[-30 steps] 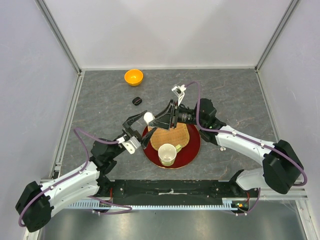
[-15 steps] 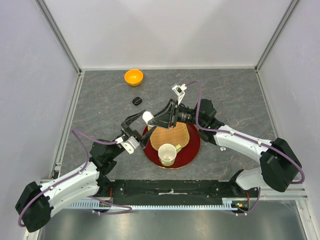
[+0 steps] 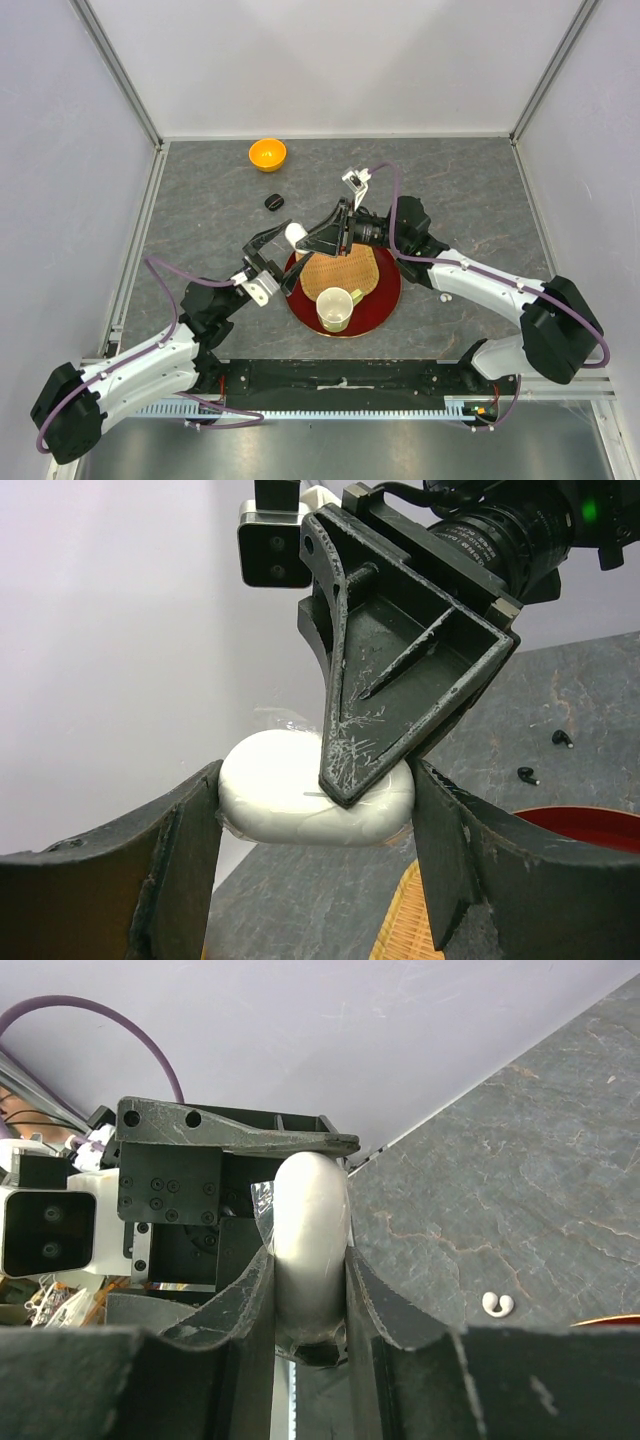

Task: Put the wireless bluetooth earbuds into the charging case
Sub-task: Pick up the charging case at the center of the board.

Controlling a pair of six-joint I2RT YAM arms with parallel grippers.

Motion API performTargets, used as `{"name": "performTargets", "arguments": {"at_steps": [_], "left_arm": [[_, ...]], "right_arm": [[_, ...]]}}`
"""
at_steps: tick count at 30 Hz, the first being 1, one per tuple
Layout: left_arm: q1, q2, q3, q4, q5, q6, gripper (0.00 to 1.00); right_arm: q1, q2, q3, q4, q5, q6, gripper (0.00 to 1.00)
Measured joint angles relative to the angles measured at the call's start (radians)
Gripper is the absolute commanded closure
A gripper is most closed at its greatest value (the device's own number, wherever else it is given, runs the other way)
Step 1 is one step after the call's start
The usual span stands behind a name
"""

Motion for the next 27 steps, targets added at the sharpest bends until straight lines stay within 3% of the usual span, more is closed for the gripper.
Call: {"name": "performTargets", "arguments": {"at_steps": [1, 2, 3, 10, 18, 23, 27], "left_arm": [[0.0, 0.0, 0.0, -0.001, 0.0, -0.001, 0.41], [0.0, 0.0, 0.0, -0.003, -0.003, -0.004, 0.2], [0.0, -0.001, -0.001, -0.005, -0.006, -0.009, 0.16], [0.0, -0.084, -0.01, -0.09, -0.018, -0.089, 0.13], [0.0, -0.269, 0.009, -0.306, -0.125, -0.312, 0.11], [0.009, -0.227, 0.166, -0.531, -0.136, -0.408, 0.11], [0.068, -0.122, 0.286, -0.618, -0.035, -0.498, 0.1]], "right_arm": [[0.0, 0.0, 0.003, -0.006, -0.001, -0.006, 0.99], [0.0, 0.0, 0.007, -0.018, -0.001, -0.013, 1.0], [0.0, 0.0, 0.014, -0.034, 0.0, -0.021, 1.0], [0.013, -0.004, 0.121, -0.327, 0.018, -0.222, 1.0], [-0.147, -0.039, 0.15, -0.539, -0.025, -0.418, 1.0], [-0.154, -0.042, 0.189, -0.706, -0.08, -0.571, 1.0], [-0.151, -0.076, 0.195, -0.837, -0.102, -0.69, 1.0]]}}
